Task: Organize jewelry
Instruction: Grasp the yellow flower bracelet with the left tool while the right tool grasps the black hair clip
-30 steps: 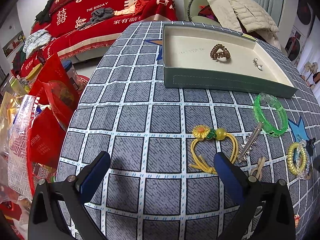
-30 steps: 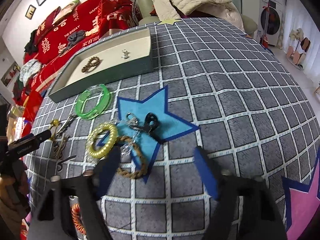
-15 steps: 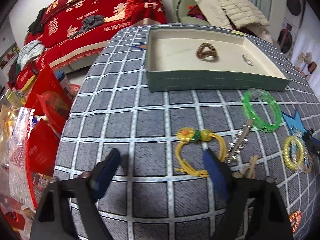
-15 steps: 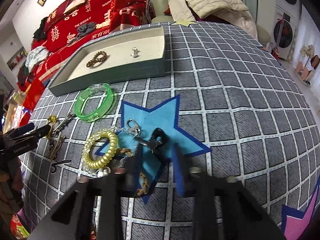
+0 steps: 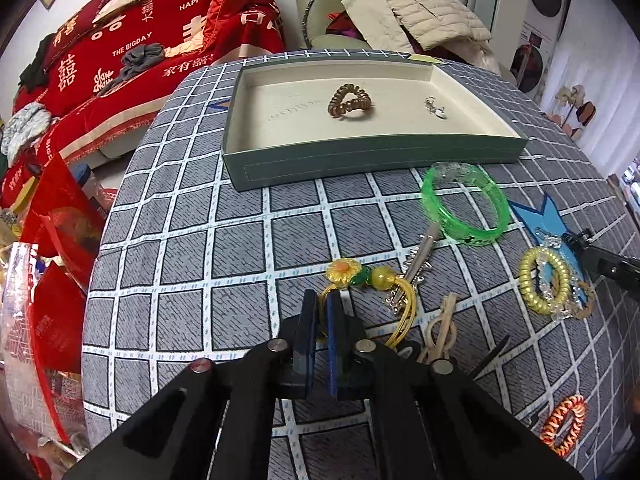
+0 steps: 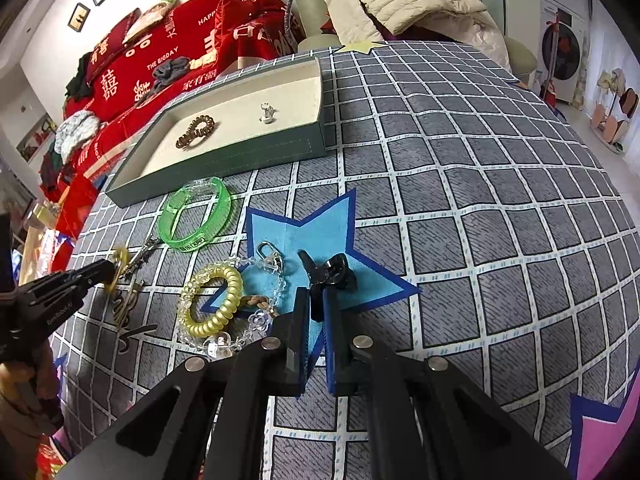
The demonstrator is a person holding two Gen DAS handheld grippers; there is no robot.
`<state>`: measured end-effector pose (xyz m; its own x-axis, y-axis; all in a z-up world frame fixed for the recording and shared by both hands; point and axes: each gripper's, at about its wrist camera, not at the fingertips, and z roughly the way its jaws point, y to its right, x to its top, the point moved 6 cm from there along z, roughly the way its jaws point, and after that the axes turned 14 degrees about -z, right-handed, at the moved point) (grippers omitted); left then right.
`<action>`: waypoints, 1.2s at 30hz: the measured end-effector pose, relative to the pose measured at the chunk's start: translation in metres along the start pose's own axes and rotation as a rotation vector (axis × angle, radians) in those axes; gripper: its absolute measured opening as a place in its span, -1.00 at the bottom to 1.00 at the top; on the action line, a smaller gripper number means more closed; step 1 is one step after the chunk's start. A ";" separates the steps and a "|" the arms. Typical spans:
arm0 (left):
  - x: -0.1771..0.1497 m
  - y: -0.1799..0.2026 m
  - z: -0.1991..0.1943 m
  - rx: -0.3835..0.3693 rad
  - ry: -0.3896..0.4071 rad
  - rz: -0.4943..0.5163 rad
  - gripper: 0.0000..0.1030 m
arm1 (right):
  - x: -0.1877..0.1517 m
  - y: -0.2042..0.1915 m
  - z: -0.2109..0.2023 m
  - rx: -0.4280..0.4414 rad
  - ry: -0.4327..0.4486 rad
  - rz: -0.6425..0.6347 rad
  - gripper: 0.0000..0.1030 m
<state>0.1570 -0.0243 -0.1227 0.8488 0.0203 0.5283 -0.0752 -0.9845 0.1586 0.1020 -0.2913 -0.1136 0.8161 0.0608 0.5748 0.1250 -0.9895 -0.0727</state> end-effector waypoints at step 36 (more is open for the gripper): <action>0.009 0.009 -0.024 -0.104 0.024 -0.037 -0.55 | 0.007 0.011 0.011 0.003 -0.003 0.025 -0.14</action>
<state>0.1514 -0.0292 -0.0964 0.8395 0.0615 0.5399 -0.0989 -0.9596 0.2632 0.1150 -0.3002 -0.1198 0.8206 0.0361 0.5704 0.1058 -0.9904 -0.0895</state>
